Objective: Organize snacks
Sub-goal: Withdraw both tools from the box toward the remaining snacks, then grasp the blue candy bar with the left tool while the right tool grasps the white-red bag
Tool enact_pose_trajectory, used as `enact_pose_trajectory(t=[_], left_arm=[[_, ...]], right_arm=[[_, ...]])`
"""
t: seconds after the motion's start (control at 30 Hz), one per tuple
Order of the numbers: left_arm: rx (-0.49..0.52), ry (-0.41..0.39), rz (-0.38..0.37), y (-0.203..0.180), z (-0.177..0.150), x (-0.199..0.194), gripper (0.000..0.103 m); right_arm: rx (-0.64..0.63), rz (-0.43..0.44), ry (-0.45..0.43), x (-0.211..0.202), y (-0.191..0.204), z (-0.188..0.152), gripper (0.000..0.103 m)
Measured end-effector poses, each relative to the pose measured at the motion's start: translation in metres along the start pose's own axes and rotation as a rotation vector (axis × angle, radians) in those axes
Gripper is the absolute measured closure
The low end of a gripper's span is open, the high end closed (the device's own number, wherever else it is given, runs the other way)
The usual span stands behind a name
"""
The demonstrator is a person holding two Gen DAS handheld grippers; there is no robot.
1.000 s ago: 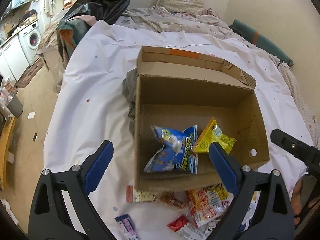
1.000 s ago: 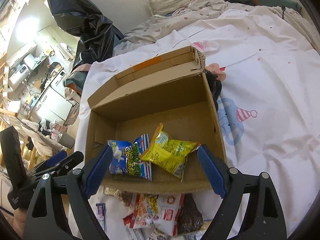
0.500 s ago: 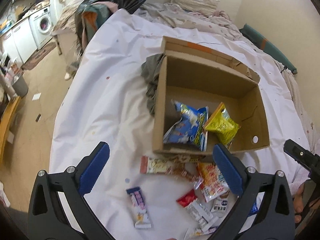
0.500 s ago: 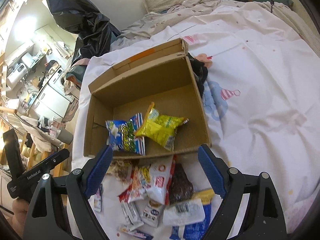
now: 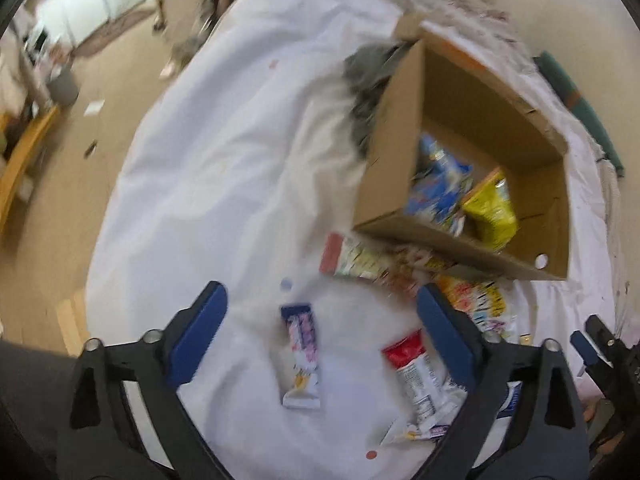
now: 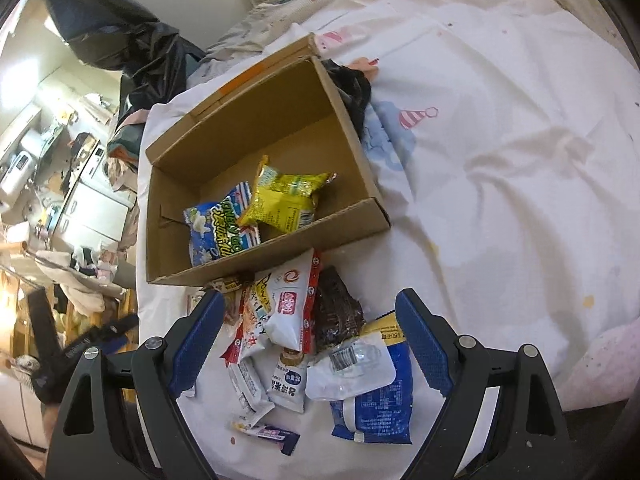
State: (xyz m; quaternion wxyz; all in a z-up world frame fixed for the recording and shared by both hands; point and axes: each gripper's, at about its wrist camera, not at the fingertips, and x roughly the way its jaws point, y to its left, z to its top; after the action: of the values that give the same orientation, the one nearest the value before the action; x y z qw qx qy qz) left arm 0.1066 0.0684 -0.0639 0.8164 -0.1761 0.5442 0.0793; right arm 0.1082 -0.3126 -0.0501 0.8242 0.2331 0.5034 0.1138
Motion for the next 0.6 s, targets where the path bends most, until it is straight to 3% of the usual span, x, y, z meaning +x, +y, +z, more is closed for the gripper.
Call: enact_pose_trajectory(t=[0.2,0.3,0.33,0.43,0.53,0.6], left_arm=[[0.05,0.154,0.062,-0.008,-0.02,0.043,0.035],[0.115,0.257,0.085,-0.016,-0.033,0.068,0.069],[0.141,0.314,0.096,-0.016,-0.04,0.078,0.089],[0.137,0.306,0.109,-0.016,-0.039,0.074,0.09],[0.157,0.249,0.091,-0.023,-0.036,0.056,0.09],[0.15,0.216,0.044,-0.028,-0.035,0.04,0.09]], right_arm=[[0.034,-0.002,0.011,0.004,-0.005,0.002,0.014],[0.037,-0.003,0.01,0.004,-0.006,0.003,0.014],[0.04,-0.004,0.01,0.004,-0.007,0.003,0.014],[0.052,-0.006,0.016,0.005,-0.01,0.003,0.014],[0.074,0.002,0.024,0.005,-0.014,0.003,0.014],[0.082,0.011,0.042,0.009,-0.016,0.003,0.014]])
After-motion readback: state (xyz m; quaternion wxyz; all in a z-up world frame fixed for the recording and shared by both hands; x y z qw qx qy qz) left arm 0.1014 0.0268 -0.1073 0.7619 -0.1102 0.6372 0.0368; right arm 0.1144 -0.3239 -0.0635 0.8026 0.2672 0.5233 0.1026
